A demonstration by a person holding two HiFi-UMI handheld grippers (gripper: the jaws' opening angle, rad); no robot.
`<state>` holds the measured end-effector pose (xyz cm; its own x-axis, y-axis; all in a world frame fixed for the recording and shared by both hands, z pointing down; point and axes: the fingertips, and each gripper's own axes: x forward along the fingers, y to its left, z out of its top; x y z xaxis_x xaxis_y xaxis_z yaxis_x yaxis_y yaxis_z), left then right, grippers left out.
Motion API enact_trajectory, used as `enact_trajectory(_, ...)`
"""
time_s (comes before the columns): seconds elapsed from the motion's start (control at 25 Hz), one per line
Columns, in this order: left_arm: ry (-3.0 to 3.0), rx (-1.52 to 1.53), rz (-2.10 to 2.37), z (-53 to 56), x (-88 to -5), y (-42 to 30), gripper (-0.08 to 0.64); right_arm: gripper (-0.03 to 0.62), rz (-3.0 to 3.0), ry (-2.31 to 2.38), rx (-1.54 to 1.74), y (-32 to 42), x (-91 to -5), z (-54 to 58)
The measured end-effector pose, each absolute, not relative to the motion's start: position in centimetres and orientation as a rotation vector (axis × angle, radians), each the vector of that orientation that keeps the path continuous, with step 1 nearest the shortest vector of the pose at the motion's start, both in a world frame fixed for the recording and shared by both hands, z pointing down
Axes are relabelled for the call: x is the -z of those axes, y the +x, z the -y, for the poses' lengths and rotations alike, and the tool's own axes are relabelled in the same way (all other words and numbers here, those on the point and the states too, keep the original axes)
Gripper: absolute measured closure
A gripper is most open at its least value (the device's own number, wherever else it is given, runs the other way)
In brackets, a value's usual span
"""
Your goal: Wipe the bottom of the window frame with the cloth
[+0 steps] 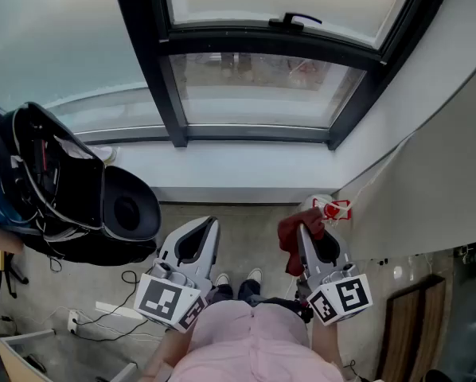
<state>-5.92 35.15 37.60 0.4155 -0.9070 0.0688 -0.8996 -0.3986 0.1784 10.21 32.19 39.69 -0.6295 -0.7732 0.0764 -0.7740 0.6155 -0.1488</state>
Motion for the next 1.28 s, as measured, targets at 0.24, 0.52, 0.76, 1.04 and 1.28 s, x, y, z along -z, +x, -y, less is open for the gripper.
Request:
enact_trajectory(0.24,2.482,0.074,1.596,-34.6,-37.0,-5.5,0.560,0.523,2.806,1.379,-0.256,11.2,-39.3,-31.9)
enact_trajectory(0.52,2.506,0.086,1.581,-32.6,-36.2,-3.6,0.560,0.523,2.799,1.389,-0.252,13.1,-38.8,-30.3)
enact_trajectory(0.76,2.475,0.067,1.594,-29.9,-35.8,-3.4,0.559,0.522,2.826,1.347,-0.229,12.9,-37.2,-27.3)
enact_trajectory(1.04,2.401,0.022,1.636,-30.1,-37.7,-2.9,0.559,0.520,2.873,1.293,-0.219,13.7,-37.9,-26.6)
enact_trajectory(1.28,2.359,-0.039,1.562,-24.7,-38.0,-4.4,0.559,0.520,2.833,1.335,-0.340,12.3,-38.1,-22.1)
